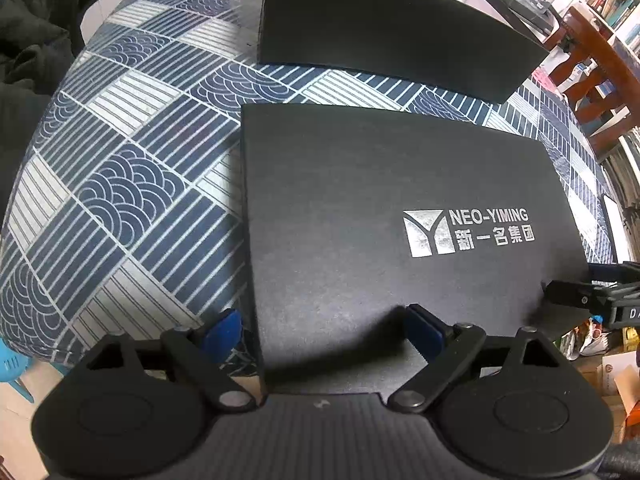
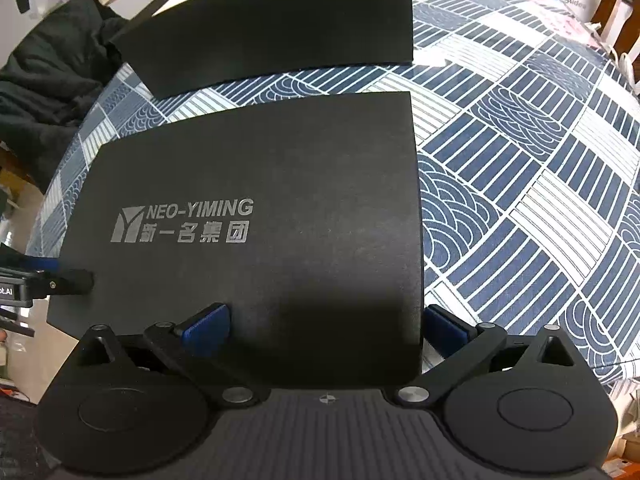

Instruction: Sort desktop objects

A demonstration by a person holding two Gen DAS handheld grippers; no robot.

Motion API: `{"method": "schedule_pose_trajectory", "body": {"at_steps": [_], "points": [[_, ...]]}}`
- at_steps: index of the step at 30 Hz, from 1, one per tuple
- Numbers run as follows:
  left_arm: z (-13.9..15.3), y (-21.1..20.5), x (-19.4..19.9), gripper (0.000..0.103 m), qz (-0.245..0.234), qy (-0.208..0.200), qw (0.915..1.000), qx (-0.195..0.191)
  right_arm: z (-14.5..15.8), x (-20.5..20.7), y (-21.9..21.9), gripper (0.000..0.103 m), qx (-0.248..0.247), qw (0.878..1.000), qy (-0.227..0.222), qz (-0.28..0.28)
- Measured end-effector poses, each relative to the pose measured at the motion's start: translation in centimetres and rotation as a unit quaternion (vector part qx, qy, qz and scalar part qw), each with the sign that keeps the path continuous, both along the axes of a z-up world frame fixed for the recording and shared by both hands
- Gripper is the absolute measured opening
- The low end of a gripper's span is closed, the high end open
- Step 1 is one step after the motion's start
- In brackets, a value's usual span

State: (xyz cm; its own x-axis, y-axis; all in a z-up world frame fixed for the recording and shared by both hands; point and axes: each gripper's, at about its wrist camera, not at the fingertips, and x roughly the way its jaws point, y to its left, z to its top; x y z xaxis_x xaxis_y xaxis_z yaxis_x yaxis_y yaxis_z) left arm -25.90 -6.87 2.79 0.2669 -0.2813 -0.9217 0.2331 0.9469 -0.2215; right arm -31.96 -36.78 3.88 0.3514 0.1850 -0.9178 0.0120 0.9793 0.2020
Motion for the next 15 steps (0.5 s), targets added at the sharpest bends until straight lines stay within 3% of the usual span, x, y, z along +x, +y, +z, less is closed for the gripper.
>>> {"method": "schedule_pose_trajectory", "body": {"at_steps": [15], "points": [[0.34, -1.07, -0.23, 0.103, 0.042, 0.003, 0.9990, 0.019, -0.12, 0.05, -0.31, 0.103, 0.006, 1.000, 0.005, 0.019]]}}
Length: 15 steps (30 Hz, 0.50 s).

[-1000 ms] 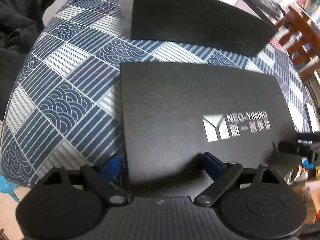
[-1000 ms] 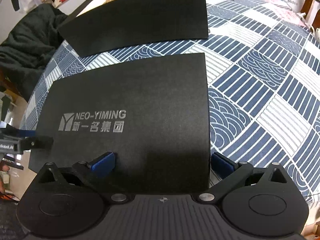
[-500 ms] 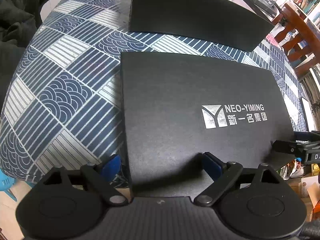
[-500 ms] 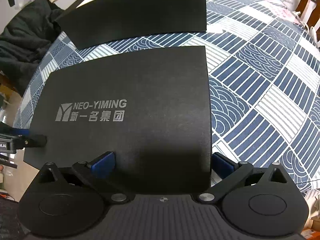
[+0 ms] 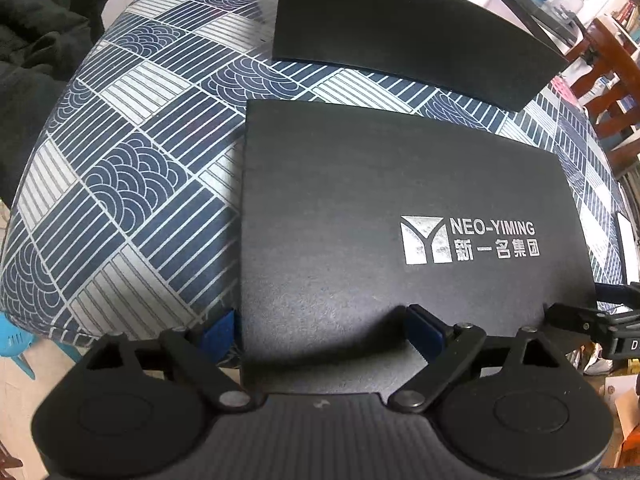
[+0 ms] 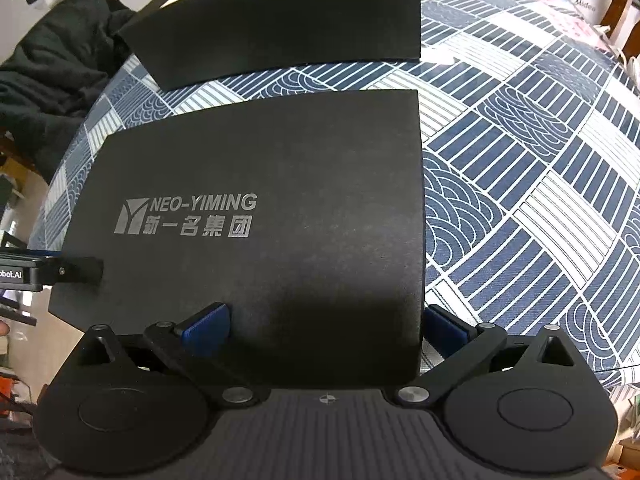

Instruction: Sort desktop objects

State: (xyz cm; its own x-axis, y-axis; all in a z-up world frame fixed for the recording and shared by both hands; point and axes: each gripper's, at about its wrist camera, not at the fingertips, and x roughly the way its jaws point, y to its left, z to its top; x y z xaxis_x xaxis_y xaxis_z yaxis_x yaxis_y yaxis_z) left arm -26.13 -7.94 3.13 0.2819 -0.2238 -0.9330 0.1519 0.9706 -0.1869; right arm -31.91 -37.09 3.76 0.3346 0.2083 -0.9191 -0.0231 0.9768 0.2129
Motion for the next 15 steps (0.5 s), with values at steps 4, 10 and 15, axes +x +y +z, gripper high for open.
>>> {"method": "schedule_pose_trajectory", "body": {"at_steps": [4, 10, 15], "points": [[0.1, -0.1, -0.3, 0.103, 0.011, -0.003, 0.9999, 0.002, -0.2, 0.3, -0.3, 0.103, 0.011, 1.000, 0.009, 0.003], [0.0, 0.1, -0.7, 0.103, 0.035, -0.011, 0.9993, -0.004, -0.5, 0.3, -0.9, 0.103, 0.030, 0.999, 0.009, 0.009], [0.1, 0.0, -0.9, 0.103, 0.045, -0.020, 0.9988, -0.002, -0.8, 0.8, -1.3, 0.103, 0.045, 0.999, 0.024, 0.007]]}}
